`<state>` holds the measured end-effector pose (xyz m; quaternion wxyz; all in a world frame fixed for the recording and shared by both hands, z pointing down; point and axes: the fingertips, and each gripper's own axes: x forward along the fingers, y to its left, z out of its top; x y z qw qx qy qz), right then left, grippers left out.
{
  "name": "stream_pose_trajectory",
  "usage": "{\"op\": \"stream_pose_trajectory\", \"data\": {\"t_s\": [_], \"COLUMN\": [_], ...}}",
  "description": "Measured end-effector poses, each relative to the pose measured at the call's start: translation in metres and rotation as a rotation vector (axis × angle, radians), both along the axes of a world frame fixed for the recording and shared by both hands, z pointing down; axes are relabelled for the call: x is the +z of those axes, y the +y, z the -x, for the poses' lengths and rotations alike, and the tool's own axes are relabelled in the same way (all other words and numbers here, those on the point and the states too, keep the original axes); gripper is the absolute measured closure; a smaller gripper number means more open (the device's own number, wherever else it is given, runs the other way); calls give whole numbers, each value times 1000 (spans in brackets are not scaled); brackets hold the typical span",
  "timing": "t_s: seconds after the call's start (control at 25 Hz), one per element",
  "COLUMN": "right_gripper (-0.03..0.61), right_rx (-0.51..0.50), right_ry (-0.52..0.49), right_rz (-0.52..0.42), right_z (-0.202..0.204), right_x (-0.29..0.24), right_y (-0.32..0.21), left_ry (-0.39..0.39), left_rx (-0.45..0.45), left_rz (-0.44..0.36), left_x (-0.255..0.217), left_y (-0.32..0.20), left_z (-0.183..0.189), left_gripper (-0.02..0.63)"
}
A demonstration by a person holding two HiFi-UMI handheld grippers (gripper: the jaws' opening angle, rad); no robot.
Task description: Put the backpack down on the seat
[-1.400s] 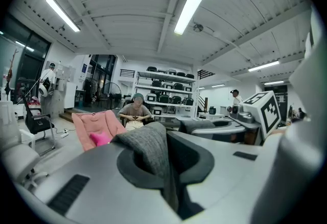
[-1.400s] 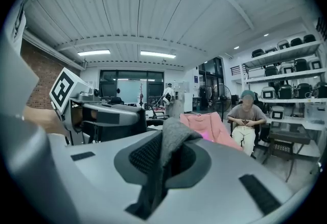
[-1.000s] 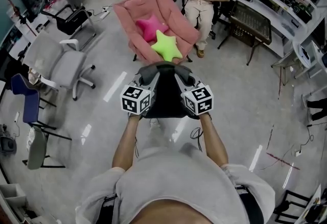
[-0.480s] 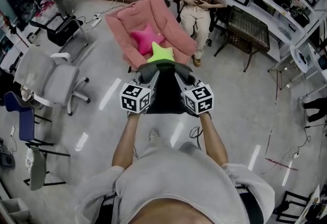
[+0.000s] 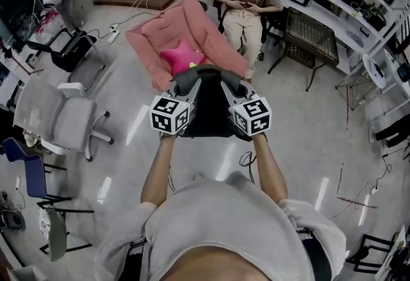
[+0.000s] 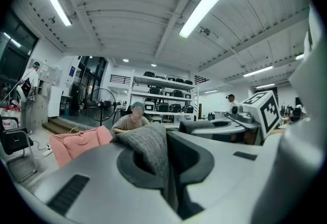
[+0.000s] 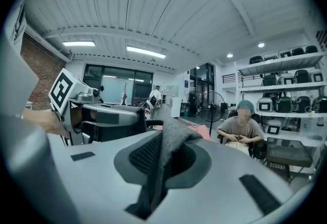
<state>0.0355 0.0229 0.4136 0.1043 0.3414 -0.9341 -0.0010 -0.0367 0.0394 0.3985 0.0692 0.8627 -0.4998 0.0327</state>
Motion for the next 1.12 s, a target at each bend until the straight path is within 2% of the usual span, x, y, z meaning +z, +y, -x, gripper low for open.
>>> {"op": "stream_pose_trajectory", "data": {"t_s": [0.48, 0.76, 1.12], "right_gripper": [552, 551, 552], "right_rx": [56, 64, 54], "right_ry": [-2, 6, 1], "right_rz": [-20, -12, 4], "right_z": [35, 36, 38], "right_x": [-1, 5, 19], "right_y": [-65, -101, -174], "left_ry": [-5, 4, -18], "left_rx": [52, 60, 51], "left_rz": [-21, -5, 20], "left_x": [0, 8, 22], "left_y": [-67, -101, -174], "left_z": [36, 36, 37], "left_gripper": [581, 581, 581]}}
